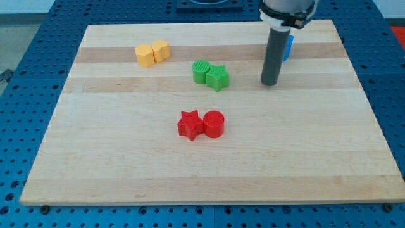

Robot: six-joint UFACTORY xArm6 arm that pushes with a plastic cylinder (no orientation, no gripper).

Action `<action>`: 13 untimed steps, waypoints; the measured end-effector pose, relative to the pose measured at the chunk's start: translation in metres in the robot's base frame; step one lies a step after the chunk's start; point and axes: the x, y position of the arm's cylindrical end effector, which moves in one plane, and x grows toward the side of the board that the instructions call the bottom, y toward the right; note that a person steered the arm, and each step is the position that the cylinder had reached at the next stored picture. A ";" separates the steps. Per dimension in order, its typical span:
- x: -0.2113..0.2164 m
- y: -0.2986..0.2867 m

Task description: Push both green circle and green star into the yellow heart and yellow hexagon

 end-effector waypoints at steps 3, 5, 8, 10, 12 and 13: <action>0.000 -0.125; -0.001 -0.142; -0.011 -0.192; -0.010 -0.213; 0.000 -0.149; -0.009 -0.149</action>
